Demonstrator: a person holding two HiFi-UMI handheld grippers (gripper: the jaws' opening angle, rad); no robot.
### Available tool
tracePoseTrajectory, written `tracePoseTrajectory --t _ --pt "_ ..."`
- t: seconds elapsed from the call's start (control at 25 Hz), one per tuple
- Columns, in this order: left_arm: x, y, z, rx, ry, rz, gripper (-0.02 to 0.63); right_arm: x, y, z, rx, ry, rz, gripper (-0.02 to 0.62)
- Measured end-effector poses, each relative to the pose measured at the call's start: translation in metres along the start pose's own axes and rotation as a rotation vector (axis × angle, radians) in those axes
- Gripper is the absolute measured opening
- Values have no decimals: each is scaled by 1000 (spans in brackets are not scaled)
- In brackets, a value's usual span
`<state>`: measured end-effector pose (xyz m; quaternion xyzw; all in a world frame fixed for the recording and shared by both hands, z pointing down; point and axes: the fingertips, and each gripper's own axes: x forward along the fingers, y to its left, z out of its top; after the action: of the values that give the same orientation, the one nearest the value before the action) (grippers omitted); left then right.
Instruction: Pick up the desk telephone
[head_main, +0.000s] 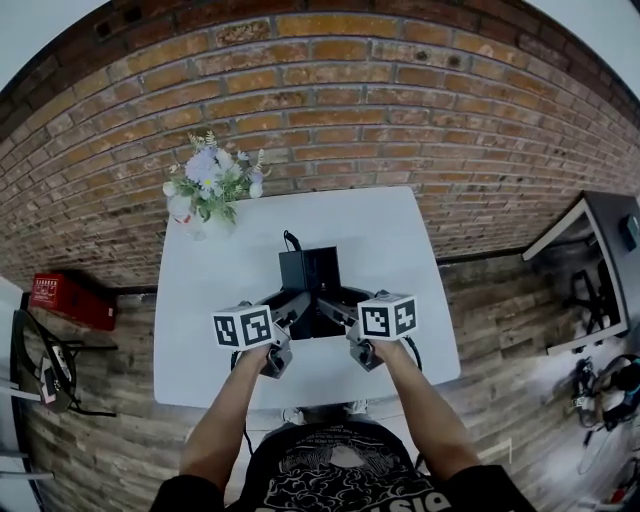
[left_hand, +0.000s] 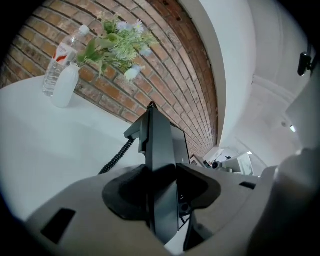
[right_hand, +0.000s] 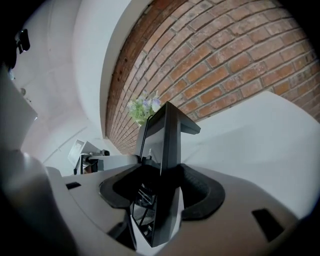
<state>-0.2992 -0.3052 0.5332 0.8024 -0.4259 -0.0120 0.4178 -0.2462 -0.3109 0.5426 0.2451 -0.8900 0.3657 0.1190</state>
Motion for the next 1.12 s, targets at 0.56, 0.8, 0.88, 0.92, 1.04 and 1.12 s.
tracePoseTrajectory --t 0.56,0.8,0.88,0.92,1.04,1.12 --pt "-23 -67 83 201 -171 -25 186 -33 51 89 -168 -178 32 233" --pt "-38 -102 116 277 -247 -34 186 -53 78 126 -245 -257 50 233" --pt "-44 -113 125 306 -271 -38 186 -59 87 136 -269 -283 57 235" --pt "-47 -119 129 318 -282 -40 186 -62 92 140 -280 -295 59 235" --pt "-53 -133 140 351 -312 -43 186 -71 102 153 -309 -323 66 235" --pt "-57 -141 147 370 -331 -48 186 -76 109 160 -330 -342 66 235"
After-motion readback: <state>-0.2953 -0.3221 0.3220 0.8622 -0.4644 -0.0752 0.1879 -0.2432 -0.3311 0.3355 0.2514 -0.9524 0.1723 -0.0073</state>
